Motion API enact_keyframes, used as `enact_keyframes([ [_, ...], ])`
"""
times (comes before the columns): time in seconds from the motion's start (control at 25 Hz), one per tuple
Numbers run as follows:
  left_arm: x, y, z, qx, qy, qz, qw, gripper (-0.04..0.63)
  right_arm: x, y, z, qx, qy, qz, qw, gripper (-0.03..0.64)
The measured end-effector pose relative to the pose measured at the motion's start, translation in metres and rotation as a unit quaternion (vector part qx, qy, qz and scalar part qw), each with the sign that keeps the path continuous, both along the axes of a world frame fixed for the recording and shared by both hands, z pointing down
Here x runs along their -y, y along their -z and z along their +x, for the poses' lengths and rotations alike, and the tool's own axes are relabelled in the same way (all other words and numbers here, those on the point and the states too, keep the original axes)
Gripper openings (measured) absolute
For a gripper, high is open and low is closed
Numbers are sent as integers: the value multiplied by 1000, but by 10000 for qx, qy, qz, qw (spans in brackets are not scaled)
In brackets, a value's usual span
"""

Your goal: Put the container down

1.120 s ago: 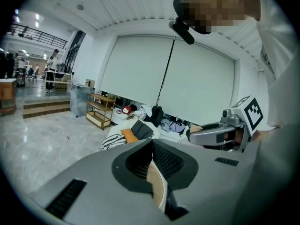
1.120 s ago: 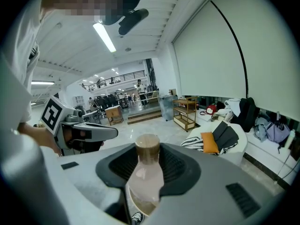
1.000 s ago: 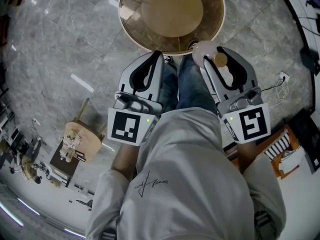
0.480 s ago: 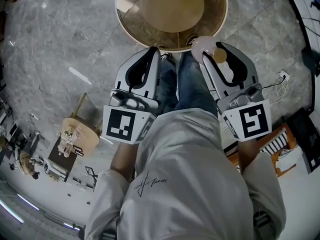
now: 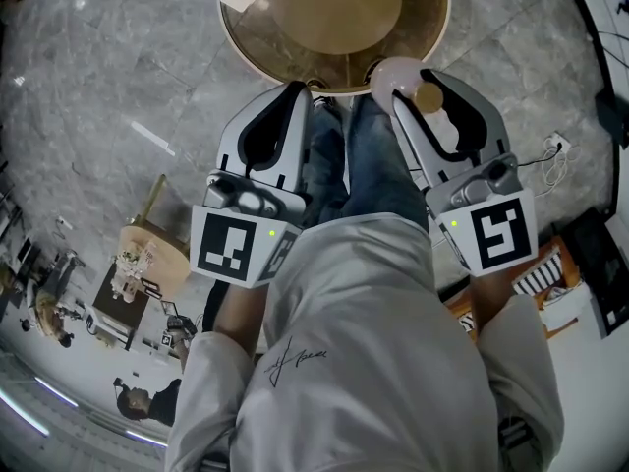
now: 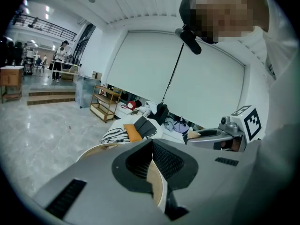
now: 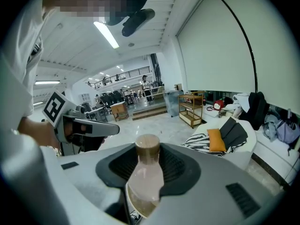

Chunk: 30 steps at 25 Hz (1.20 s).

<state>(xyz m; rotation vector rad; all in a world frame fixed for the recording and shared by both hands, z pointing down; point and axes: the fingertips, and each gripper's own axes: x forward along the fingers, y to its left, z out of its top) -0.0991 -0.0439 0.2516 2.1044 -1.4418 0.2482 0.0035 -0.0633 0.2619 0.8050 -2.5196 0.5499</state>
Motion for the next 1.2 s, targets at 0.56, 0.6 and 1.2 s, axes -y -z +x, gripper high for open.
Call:
enact_keyframes([
  [0.56,2,-30,1,-22,18,-185,9998,18,5,-31,-4,-105,263,-17,9996,147],
  [0.6,2,-33,1,-21,26,-198,9998,18,6,-34,-5,-100,277,-22,9996,147],
  [1.2,15,-66,-10,78,150,-314,9994,18,20,-70,-10,-188,399,-91,9990,146],
])
